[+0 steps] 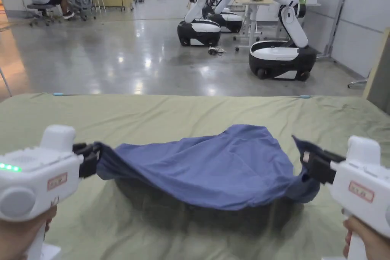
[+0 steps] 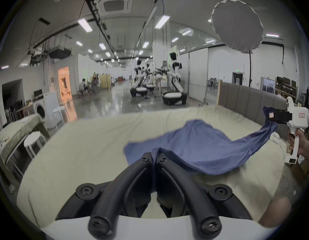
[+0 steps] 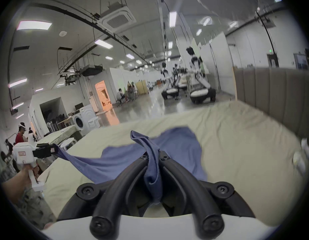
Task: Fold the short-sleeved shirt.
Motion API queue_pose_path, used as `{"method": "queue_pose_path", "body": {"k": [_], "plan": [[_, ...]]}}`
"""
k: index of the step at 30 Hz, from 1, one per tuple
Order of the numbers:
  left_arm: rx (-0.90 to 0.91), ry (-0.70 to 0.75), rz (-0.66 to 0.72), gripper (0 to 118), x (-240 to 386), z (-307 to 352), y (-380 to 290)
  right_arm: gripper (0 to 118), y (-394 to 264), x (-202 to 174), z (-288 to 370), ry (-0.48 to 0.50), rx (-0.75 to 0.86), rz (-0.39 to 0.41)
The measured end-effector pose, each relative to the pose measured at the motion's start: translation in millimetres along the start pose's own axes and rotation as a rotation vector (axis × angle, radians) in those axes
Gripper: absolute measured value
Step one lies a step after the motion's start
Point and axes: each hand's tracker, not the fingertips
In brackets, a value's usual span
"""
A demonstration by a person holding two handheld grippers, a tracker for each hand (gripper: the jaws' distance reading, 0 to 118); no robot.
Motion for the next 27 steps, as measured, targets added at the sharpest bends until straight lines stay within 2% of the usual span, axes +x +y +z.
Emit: {"method": "queue_pose_path", "body": {"k": [2, 5, 7, 11, 13, 16, 17, 18, 19, 20, 21, 22, 23, 24, 26, 27], "plan": [[-0.086, -0.020, -0.015, 2, 6.3, 19.7, -39.9, 5, -33.4, 7.3, 20.4, 0.039, -0.088, -0.005], [-0.183, -0.036, -0.089, 2, 14.5, 47.6, -89.1, 5, -71.7, 10.2, 49.1, -0.002, -0.187, 0.093], [-0.222, -0.042, -0.128, 2, 17.9, 67.4, -113.6, 5, -91.2, 11.0, 69.3, 0.001, -0.238, 0.101], [-0.212, -0.025, -0.090, 2, 25.9, 115.3, -143.6, 5, -121.1, 8.1, 107.8, 0.000, -0.290, 0.144], [-0.238, -0.015, -0.075, 2, 24.3, 133.5, -159.2, 5, -132.6, 9.4, 123.4, -0.006, -0.350, 0.121], [-0.272, 0.008, -0.090, 4, 20.5, 144.2, -178.1, 6, -149.1, 11.1, 134.4, -0.029, -0.347, 0.136], [-0.280, 0.004, -0.089, 10, 20.6, 144.8, -182.4, 13, -152.2, 12.2, 134.4, -0.033, -0.351, 0.138], [-0.278, 0.019, -0.085, 25, 19.0, 145.6, -185.4, 29, -153.8, 13.7, 133.7, -0.044, -0.350, 0.131], [-0.261, 0.052, -0.063, 45, 19.2, 147.5, -186.3, 53, -153.9, 16.2, 134.4, -0.059, -0.328, 0.102], [-0.252, 0.057, -0.046, 76, 19.1, 148.2, -185.8, 103, -152.0, 13.7, 137.9, -0.070, -0.299, 0.076], [-0.216, 0.058, -0.016, 101, 18.8, 150.7, -184.0, 118, -147.9, 13.9, 140.2, -0.077, -0.263, 0.039], [-0.176, 0.065, -0.003, 114, 14.9, 154.5, -182.3, 114, -143.8, 14.0, 142.2, -0.098, -0.243, 0.028], [-0.138, 0.065, 0.013, 116, 14.6, 163.4, -176.1, 114, -136.2, 14.3, 157.4, -0.096, -0.132, 0.041], [-0.084, 0.050, 0.028, 116, 15.0, 174.1, -169.1, 114, -127.9, 13.7, 167.7, -0.116, -0.113, 0.038], [-0.016, 0.097, 0.045, 116, 23.5, 204.0, -143.7, 115, -102.5, 3.8, 195.9, -0.204, -0.051, 0.096], [0.042, 0.131, 0.039, 116, 30.6, 223.3, -129.6, 117, -90.6, -3.7, 215.7, -0.221, 0.030, 0.140]]}}
